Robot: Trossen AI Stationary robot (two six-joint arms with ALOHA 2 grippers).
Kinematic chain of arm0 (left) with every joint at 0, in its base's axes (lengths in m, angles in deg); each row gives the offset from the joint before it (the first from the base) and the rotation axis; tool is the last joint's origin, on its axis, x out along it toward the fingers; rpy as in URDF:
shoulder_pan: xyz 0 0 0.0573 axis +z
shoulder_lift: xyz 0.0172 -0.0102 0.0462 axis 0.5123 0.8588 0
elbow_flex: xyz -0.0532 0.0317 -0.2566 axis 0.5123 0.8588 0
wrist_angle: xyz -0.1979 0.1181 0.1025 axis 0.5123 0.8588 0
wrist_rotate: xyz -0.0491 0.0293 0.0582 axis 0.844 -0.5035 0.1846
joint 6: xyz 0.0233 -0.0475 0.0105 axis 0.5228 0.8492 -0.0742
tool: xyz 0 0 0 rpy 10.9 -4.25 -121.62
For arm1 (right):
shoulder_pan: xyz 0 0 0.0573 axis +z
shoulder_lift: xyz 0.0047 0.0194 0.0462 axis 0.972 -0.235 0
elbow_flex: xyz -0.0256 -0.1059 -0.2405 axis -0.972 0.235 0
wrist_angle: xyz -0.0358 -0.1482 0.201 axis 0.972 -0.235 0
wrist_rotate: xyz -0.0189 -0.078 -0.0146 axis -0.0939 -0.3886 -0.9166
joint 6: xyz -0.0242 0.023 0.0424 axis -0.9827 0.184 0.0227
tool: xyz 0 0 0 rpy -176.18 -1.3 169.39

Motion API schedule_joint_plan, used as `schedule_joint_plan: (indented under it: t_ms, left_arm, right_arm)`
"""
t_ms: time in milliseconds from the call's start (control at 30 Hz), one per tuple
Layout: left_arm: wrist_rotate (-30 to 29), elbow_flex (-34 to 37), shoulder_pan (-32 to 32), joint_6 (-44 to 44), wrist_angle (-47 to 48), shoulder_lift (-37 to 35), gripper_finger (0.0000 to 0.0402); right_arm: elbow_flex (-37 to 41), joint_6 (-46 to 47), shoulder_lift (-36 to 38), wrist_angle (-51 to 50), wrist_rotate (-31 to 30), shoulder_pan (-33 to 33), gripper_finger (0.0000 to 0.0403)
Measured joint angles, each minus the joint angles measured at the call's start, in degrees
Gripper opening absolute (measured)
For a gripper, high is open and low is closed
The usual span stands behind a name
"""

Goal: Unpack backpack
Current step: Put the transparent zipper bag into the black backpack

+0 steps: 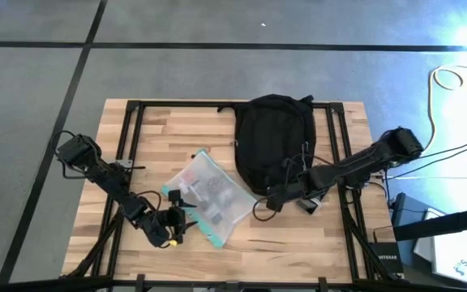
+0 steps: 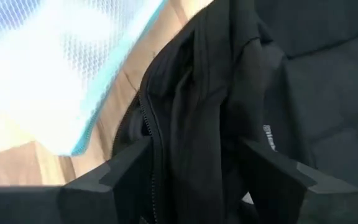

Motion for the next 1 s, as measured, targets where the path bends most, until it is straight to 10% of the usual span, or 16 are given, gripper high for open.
schedule_joint_plan:
  t_ms: [1000]
  left_arm:
    - [0.62,0.02,-0.02,1.12,-0.01,0.0,0.0247]
  right_arm:
    - [0.0,-7.09,-0.43,-17.81,-10.1,-0.02,0.0218]
